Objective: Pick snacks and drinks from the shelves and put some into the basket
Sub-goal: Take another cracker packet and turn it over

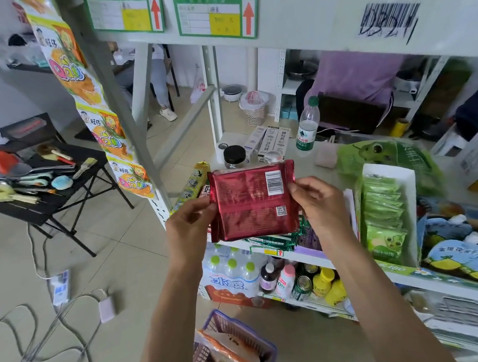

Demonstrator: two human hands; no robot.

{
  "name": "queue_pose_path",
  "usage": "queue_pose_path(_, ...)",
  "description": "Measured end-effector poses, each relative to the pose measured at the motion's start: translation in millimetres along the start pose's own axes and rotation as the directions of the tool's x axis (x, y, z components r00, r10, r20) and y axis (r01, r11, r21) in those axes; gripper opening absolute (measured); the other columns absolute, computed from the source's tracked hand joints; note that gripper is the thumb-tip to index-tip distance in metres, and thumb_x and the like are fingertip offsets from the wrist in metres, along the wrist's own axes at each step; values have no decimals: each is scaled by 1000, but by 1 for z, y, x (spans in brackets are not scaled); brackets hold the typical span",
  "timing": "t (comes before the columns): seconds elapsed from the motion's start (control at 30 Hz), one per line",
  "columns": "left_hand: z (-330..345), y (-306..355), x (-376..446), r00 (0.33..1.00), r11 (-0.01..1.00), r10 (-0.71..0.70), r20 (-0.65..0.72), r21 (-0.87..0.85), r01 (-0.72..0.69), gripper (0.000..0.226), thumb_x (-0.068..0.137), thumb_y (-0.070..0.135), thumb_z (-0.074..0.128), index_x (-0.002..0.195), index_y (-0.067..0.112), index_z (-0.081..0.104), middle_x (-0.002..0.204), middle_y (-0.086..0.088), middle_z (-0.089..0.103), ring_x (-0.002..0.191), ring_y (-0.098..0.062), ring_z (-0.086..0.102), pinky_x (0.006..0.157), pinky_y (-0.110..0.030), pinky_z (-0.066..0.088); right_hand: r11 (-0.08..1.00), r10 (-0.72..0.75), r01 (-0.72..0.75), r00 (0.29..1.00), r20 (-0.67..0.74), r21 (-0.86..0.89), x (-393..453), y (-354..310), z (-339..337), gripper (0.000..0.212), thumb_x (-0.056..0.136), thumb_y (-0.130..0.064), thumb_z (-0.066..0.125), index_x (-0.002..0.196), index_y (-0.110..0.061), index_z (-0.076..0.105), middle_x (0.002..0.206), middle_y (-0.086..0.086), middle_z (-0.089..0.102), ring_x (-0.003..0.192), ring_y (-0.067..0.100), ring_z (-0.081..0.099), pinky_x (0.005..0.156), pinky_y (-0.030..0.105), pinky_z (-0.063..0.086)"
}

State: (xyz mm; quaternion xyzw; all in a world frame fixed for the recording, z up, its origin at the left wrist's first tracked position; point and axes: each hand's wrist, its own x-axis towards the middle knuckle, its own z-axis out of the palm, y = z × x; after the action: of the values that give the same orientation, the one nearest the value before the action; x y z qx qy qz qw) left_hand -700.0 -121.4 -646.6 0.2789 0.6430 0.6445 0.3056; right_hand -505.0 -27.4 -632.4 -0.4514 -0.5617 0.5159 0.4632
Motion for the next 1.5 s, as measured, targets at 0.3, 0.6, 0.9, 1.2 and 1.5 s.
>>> queue_pose_path(0.3,-8,-5,20,999,1000,5,-44,-10,-6,14,95,-3,55,98,1,67,70,-13,65,53,-14,60,52,-23,51,1000,19,-20,998,59,18,14,7,19,9,93,-7,63,95,-13,70,66,7,69,52,20,64,52,28,54)
queue_pose_path(0.6,-10,-21,48,992,987,-115,-47,-118,109,27,100,26,53,99,3,65,90,-14,70,83,-22,67,74,-34,59,995,72,-65,994,88,-79,33,14,47,26,97,-27,59,97,-2,66,89,7,74,77,18,74,65,22,59)
queue_pose_path(0.9,-4,-58,111,996,972,-57,-69,222,71,20,90,-3,60,101,13,63,104,-13,69,95,-32,68,85,-52,57,761,27,90,985,171,-643,72,35,94,27,91,-16,66,116,-12,56,100,1,65,81,19,66,73,38,57)
queue_pose_path(1.2,3,-91,138,987,834,-114,-110,529,155,32,86,0,49,111,13,64,99,-6,70,91,-31,65,82,-46,55,409,306,164,902,304,-897,80,37,147,63,97,-15,49,150,-1,19,99,11,67,84,27,66,56,34,45)
queue_pose_path(1.5,1,-99,138,998,711,-32,-55,700,62,35,83,0,43,108,12,64,97,-10,67,87,-32,63,72,-38,52,247,389,305,838,382,-920,72,44,166,24,91,0,50,113,-1,59,110,14,67,100,30,66,77,36,49)
